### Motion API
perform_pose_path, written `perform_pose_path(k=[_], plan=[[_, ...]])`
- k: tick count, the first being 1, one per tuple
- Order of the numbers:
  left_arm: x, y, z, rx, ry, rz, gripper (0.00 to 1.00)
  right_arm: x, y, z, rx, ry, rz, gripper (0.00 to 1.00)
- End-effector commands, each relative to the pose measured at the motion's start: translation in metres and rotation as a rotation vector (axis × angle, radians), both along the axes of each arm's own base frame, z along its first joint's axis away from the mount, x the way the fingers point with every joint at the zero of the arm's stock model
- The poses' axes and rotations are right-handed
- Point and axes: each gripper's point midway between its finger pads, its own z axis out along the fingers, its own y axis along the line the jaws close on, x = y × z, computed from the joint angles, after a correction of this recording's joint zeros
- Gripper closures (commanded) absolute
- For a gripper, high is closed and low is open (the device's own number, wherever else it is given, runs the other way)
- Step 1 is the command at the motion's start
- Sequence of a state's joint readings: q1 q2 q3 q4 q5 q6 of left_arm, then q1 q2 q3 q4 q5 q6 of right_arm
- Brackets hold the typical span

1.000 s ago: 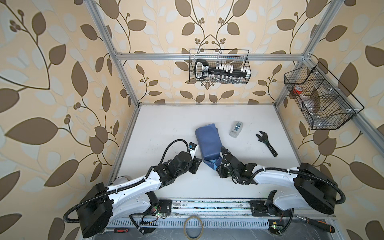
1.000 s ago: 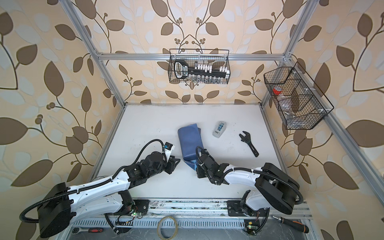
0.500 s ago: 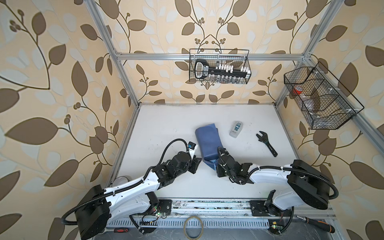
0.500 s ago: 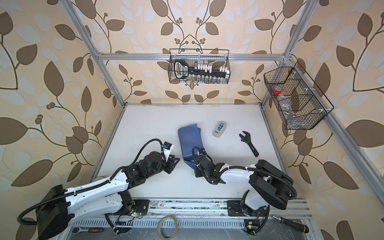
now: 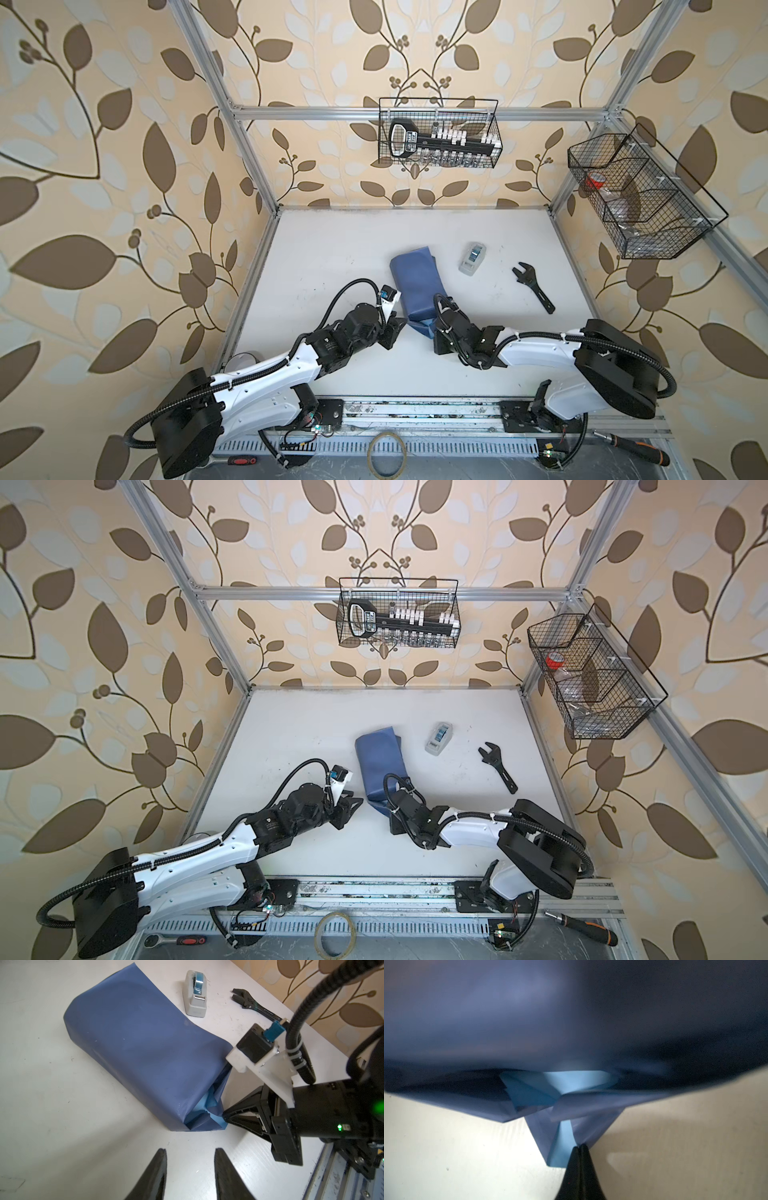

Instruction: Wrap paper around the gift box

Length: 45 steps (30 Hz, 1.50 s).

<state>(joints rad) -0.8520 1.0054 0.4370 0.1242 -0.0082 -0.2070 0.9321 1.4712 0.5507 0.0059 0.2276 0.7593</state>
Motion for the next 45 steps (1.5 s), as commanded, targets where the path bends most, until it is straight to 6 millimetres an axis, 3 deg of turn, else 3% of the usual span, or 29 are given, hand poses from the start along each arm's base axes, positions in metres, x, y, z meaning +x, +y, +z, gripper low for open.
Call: perform_pose_path(k=[1, 14, 21, 34, 36, 45], plan=[[-0.007, -0.014, 0.002, 0.015, -0.067, -0.119, 0.6, 0.003, 0.001, 0.012, -0.001, -0.019, -0.008, 1.0], [-0.037, -0.049, -0.026, 0.194, -0.248, -0.483, 0.6, 0.003, 0.007, 0.026, 0.045, -0.017, -0.002, 1.0], [-0.04, -0.059, -0.048, 0.27, -0.306, -0.572, 0.58, 0.002, 0.008, 0.028, 0.094, -0.001, -0.01, 1.0], [-0.023, -0.067, -0.065, 0.377, -0.486, -0.618, 0.59, 0.002, 0.007, 0.03, 0.138, 0.009, -0.02, 1.0], [-0.021, -0.066, -0.076, 0.416, -0.485, -0.631, 0.6, 0.002, 0.007, 0.029, 0.138, 0.011, -0.019, 1.0], [-0.013, -0.07, -0.081, 0.456, -0.546, -0.643, 0.68, 0.002, 0.006, 0.029, 0.138, 0.01, -0.018, 1.0]])
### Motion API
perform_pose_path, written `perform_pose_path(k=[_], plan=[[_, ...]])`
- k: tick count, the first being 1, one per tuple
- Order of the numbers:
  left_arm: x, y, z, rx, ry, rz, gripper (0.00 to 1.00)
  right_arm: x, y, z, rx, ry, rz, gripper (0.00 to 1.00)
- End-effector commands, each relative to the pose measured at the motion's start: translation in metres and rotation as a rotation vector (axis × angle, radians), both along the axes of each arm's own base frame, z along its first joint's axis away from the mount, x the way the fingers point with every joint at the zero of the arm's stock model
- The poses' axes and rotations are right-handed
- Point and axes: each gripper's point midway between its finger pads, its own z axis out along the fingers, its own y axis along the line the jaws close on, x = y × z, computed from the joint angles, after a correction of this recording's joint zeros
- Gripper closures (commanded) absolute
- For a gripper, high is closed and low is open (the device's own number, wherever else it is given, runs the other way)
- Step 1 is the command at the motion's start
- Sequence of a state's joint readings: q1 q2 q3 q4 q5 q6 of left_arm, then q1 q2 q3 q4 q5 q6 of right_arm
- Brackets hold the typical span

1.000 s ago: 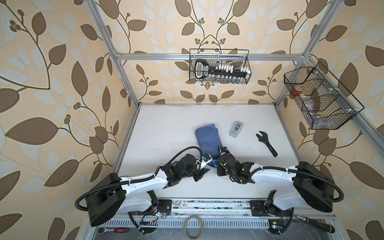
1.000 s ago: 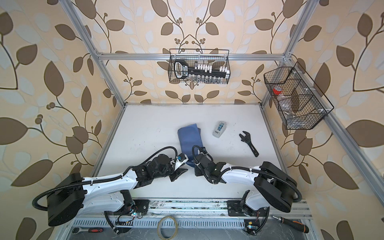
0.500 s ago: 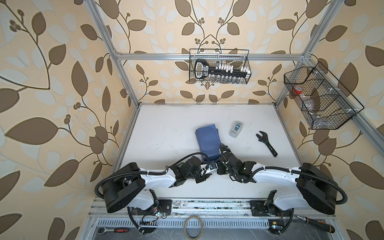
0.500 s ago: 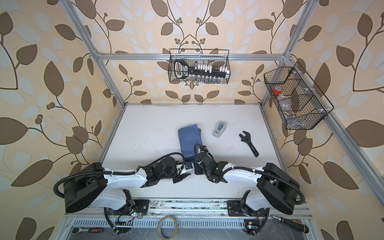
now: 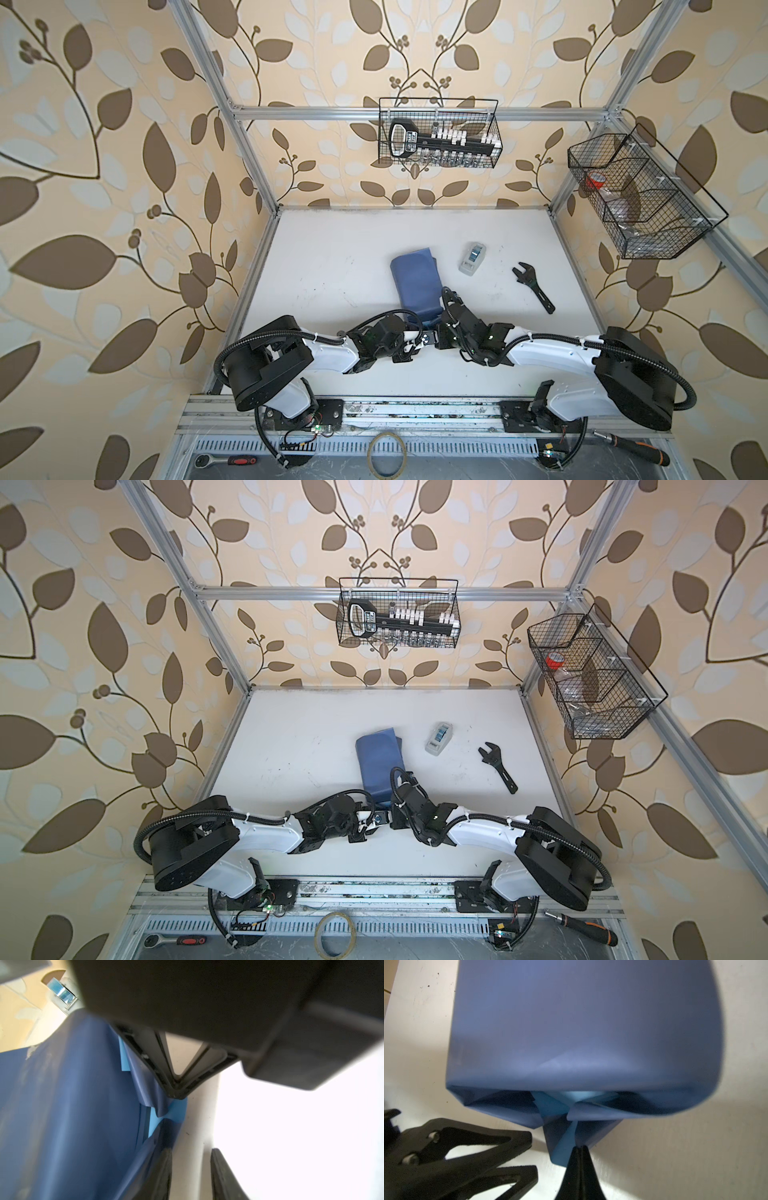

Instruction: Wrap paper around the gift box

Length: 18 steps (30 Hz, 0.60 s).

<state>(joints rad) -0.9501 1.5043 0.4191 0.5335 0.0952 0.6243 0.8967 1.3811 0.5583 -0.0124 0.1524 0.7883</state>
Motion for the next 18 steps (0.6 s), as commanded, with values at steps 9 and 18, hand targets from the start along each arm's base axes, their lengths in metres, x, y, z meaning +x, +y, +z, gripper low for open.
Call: perform_pose_path(k=[9, 18], plan=[[0.0126, -0.0172, 0.0017, -0.012, -0.114, -0.042, 0.73, -0.0023, 0.0007, 0.0032, 0.028, 0.002, -0.005, 1.0], [0.0108, -0.0123, -0.0006, -0.006, -0.166, -0.063, 0.75, -0.0031, 0.0, 0.0045, 0.064, 0.01, -0.016, 1.0]])
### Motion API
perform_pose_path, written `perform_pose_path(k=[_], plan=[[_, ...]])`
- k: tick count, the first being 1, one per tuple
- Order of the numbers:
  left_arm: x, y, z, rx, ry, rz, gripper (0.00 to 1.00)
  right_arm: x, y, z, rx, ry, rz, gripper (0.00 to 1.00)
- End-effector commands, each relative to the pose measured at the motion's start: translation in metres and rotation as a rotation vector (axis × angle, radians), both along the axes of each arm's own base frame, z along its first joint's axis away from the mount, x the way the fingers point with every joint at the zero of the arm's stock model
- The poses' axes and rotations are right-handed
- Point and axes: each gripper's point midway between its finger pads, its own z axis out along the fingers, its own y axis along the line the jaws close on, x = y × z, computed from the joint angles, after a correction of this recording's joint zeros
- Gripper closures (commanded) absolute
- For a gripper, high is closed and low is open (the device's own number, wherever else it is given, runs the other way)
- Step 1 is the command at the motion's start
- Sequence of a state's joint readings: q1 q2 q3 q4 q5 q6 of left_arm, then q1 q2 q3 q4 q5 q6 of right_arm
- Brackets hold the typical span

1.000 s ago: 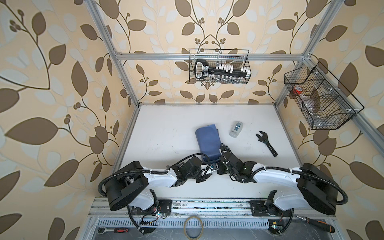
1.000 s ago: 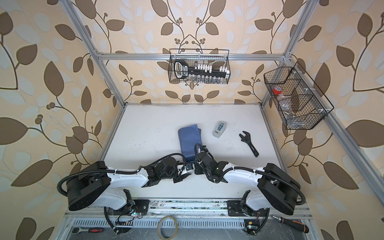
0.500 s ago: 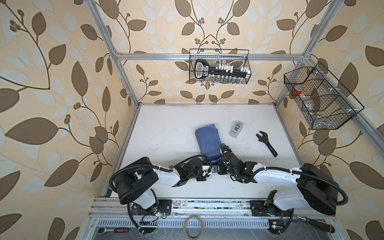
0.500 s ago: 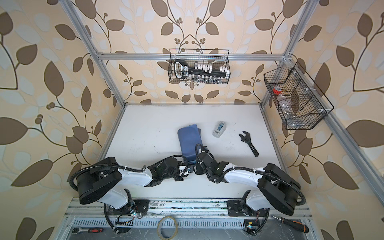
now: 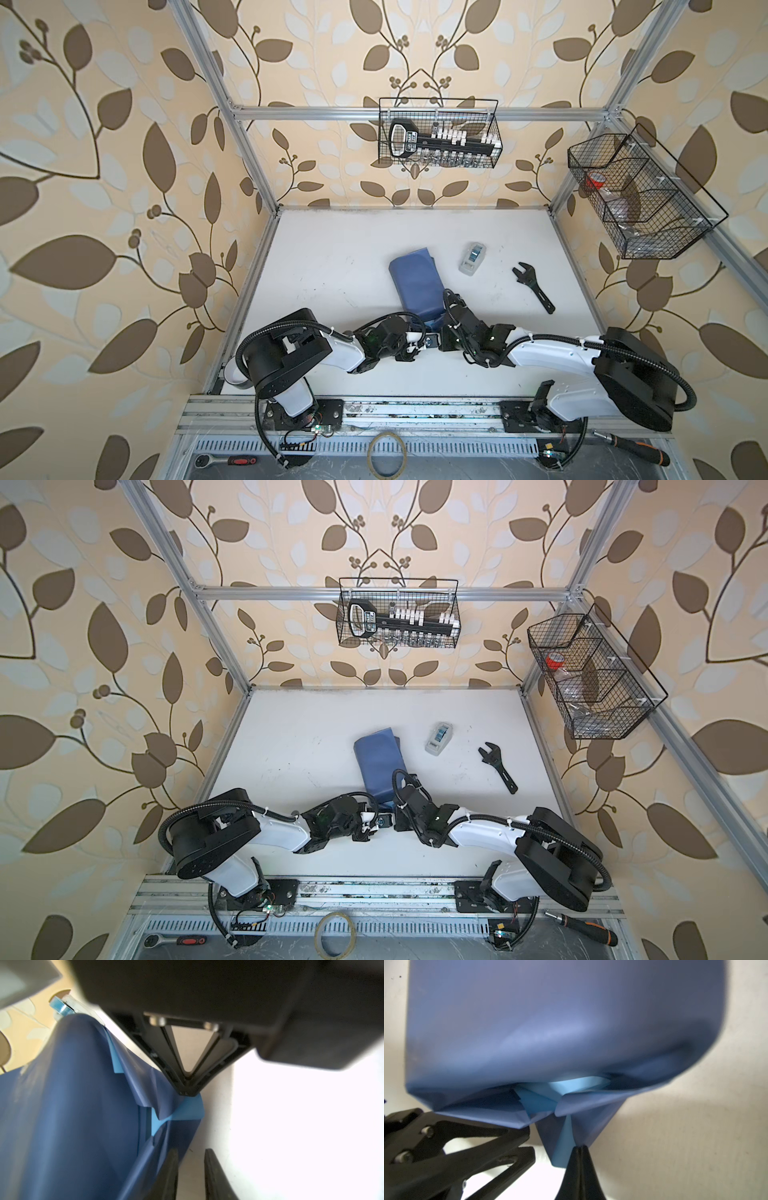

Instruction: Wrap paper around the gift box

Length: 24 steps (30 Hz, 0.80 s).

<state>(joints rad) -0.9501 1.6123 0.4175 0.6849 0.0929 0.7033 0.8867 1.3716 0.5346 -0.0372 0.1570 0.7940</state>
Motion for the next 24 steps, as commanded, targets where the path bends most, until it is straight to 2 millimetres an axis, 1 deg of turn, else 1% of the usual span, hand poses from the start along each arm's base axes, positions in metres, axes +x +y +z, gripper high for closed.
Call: perform_pose_path(k=[1, 5, 9, 13, 17, 24], plan=[[0.002, -0.001, 0.008, -0.004, -0.088, -0.023, 0.76, 0.002, 0.012, 0.014, 0.104, -0.013, -0.004, 1.0], [0.002, 0.007, 0.014, -0.027, -0.106, -0.019, 0.76, 0.003, 0.011, 0.012, 0.138, 0.006, -0.01, 1.0], [0.003, 0.01, 0.015, -0.031, -0.104, -0.018, 0.76, 0.003, 0.011, 0.011, 0.158, 0.018, -0.01, 1.0], [0.007, 0.008, 0.015, -0.031, -0.121, -0.021, 0.73, 0.003, 0.01, 0.011, 0.171, 0.024, -0.012, 1.0], [0.012, 0.002, 0.02, -0.05, -0.148, -0.019, 0.73, 0.003, 0.01, 0.011, 0.175, 0.027, -0.013, 1.0], [0.016, -0.005, 0.02, -0.052, -0.17, -0.035, 0.74, 0.003, 0.01, 0.01, 0.186, 0.034, -0.016, 1.0]])
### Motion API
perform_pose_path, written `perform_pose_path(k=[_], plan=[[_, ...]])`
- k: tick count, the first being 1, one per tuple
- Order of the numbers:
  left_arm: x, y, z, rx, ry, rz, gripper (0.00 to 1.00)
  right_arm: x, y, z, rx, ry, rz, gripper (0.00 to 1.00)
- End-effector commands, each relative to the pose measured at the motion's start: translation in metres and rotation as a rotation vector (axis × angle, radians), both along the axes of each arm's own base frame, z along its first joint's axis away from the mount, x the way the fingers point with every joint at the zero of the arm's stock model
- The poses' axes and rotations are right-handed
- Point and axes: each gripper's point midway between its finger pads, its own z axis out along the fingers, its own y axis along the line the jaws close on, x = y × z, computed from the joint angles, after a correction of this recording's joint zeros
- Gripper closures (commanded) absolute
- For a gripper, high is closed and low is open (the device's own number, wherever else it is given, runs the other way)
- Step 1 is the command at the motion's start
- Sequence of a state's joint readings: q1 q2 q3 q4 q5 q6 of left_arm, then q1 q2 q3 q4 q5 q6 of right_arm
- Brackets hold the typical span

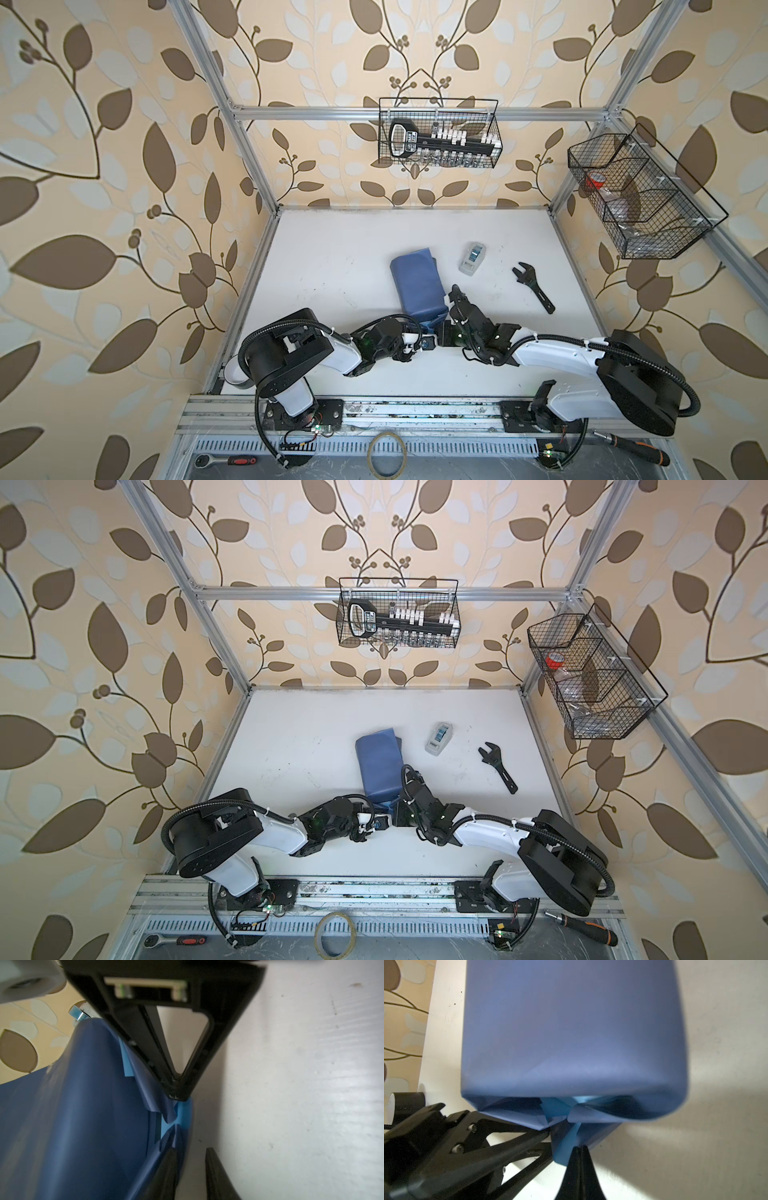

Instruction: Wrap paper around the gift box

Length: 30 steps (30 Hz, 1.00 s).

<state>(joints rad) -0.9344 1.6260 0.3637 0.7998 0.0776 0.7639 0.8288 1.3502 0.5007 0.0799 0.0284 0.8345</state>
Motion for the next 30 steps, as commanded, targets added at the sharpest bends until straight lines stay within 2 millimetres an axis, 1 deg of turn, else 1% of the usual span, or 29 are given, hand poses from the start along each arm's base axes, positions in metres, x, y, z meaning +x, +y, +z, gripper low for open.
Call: perform_pose_path(k=[1, 8, 14, 20, 23, 26, 30], plan=[[0.012, -0.013, 0.02, -0.042, -0.095, -0.031, 0.74, -0.003, -0.002, -0.001, 0.022, 0.012, -0.009, 1.0], [0.016, -0.019, 0.023, -0.067, -0.105, -0.026, 0.79, -0.004, -0.002, -0.002, 0.028, 0.012, -0.009, 1.0], [0.014, -0.023, 0.017, -0.067, -0.087, -0.046, 0.84, -0.003, -0.002, -0.001, 0.033, 0.011, -0.01, 1.0], [0.014, -0.026, 0.013, -0.066, -0.075, -0.058, 0.86, -0.003, -0.002, 0.001, 0.039, 0.007, -0.014, 1.0], [0.012, -0.026, 0.008, -0.057, -0.065, -0.066, 0.86, -0.002, -0.002, 0.002, 0.044, 0.009, -0.021, 1.0], [0.01, -0.024, 0.004, -0.054, -0.067, -0.071, 0.83, -0.002, -0.001, 0.005, 0.06, 0.007, -0.021, 1.0], [0.011, -0.023, 0.003, -0.051, -0.073, -0.065, 0.82, -0.001, -0.001, 0.007, 0.068, 0.006, -0.023, 1.0]])
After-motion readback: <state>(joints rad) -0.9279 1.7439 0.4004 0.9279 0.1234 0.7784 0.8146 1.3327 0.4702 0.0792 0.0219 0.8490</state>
